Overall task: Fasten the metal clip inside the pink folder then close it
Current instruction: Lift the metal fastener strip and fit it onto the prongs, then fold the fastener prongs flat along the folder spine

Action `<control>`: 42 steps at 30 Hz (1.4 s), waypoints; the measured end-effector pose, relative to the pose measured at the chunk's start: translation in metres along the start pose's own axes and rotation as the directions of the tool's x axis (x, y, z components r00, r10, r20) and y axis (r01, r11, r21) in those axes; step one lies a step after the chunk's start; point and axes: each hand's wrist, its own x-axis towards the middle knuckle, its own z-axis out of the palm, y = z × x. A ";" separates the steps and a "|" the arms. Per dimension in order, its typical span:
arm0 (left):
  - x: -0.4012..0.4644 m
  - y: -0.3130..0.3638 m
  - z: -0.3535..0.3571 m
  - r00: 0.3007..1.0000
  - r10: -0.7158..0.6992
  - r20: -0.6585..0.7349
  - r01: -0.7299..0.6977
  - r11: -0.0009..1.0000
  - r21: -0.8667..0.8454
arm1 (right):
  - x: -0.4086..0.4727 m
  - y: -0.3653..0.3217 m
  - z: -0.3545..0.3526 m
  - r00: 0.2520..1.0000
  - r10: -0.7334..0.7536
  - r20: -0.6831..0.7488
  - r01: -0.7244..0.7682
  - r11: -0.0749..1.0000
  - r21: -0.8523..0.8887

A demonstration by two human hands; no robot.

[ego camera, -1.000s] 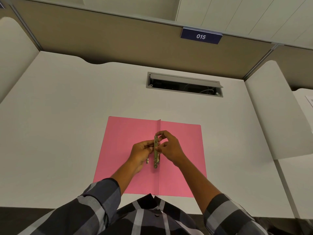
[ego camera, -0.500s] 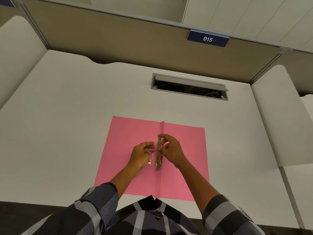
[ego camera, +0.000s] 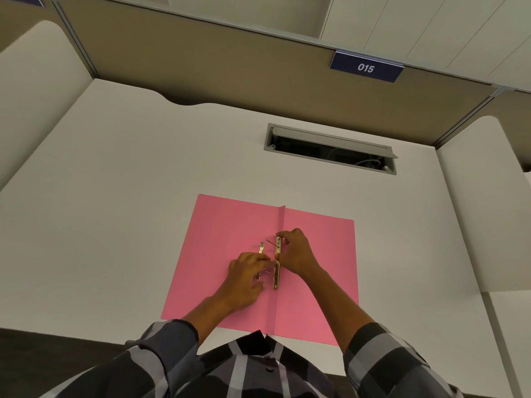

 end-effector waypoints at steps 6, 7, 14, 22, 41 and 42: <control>0.000 0.001 0.008 0.996 0.042 0.075 -0.049 0.994 0.096 | 0.001 0.007 0.003 1.000 -0.021 0.017 0.021 1.000 -0.018; -0.001 0.001 0.010 0.995 0.052 0.090 -0.061 0.993 0.103 | 0.000 0.007 0.003 1.000 -0.020 0.019 0.020 1.000 -0.023; -0.001 0.007 0.014 0.982 0.098 0.162 -0.133 0.965 0.227 | -0.001 0.013 0.005 1.000 -0.021 0.006 0.021 0.999 -0.031; -0.002 0.020 0.015 0.972 0.148 0.184 -0.214 0.883 0.418 | -0.003 0.019 0.000 0.994 0.021 -0.106 -0.013 0.997 0.081; -0.003 0.054 0.006 0.974 0.023 0.225 -0.154 0.793 0.590 | 0.005 0.030 -0.016 0.981 -0.074 -0.179 0.072 0.997 -0.021; -0.002 0.055 0.006 0.974 0.017 0.227 -0.152 0.790 0.594 | 0.007 0.029 -0.017 0.982 -0.079 -0.170 0.074 0.997 -0.036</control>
